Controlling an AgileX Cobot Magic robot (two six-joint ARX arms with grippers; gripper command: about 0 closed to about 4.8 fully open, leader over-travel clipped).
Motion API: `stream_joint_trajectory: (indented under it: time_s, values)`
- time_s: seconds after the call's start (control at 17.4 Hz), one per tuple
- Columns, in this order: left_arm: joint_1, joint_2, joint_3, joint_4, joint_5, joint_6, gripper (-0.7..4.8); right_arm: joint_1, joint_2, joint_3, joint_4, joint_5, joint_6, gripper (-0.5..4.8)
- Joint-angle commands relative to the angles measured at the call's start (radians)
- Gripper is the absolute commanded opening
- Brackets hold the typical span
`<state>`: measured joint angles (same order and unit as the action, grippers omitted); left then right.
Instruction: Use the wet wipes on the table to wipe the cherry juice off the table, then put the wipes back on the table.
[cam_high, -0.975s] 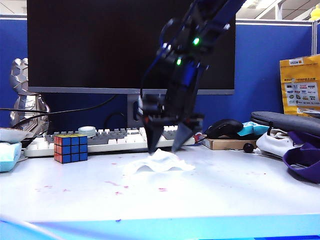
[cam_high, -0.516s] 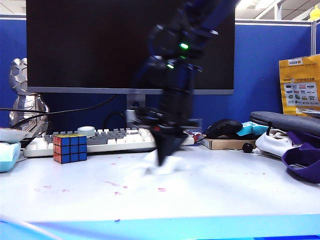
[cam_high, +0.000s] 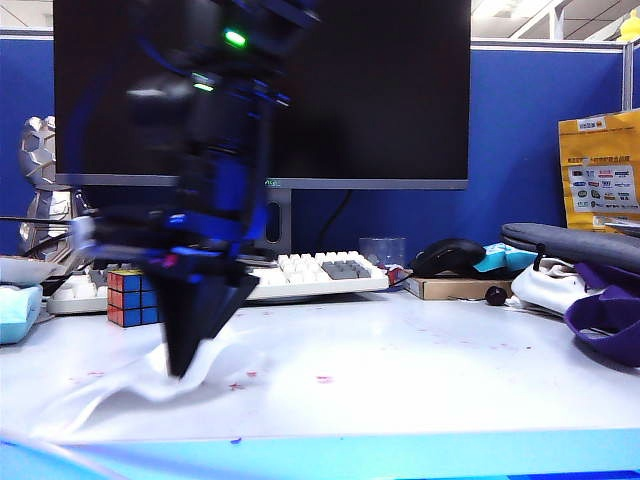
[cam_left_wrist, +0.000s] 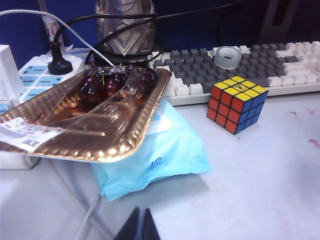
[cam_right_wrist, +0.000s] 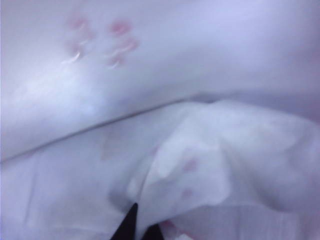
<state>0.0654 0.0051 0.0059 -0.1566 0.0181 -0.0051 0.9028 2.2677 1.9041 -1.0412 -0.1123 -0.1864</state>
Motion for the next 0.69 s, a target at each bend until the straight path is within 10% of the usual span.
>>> stream_joint_trajectory:
  time_s: [0.06,0.29,0.69]
  values:
    - [0.000,-0.003,-0.001,-0.010,0.005,-0.003,-0.02,-0.013,0.003,0.003,-0.090,0.168,0.071,-0.05]
    - [0.000,-0.003,-0.001,-0.010,0.005,-0.003,-0.02,-0.117,0.003,0.003,-0.160,0.249,0.151,-0.05]
    - [0.000,-0.003,-0.001,-0.010,0.005,-0.003,-0.02,-0.079,0.011,0.003,-0.101,-0.125,0.105,-0.05]
